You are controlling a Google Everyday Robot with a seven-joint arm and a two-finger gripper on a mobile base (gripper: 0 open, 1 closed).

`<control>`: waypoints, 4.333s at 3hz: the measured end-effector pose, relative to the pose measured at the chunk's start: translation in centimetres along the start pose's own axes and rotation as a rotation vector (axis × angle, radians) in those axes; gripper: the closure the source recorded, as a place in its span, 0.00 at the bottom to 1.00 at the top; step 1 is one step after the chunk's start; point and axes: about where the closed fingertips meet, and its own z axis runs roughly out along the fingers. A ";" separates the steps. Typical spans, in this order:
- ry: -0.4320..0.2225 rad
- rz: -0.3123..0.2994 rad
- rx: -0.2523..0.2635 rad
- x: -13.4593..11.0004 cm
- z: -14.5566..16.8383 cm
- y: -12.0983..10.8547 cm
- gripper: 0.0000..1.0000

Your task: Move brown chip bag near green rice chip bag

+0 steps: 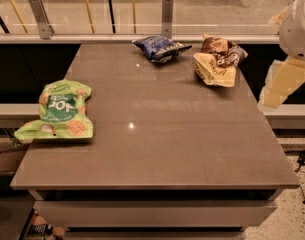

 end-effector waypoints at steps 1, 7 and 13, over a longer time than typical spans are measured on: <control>0.014 -0.012 0.087 0.7 1.7 -3.3 0.00; -0.120 -0.142 -0.055 -1.8 20.2 -8.7 0.00; -0.076 -0.194 0.031 -2.5 24.5 -11.4 0.64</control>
Offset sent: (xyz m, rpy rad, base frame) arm 0.1236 -0.0499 -0.0169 -0.0009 -0.1473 0.0298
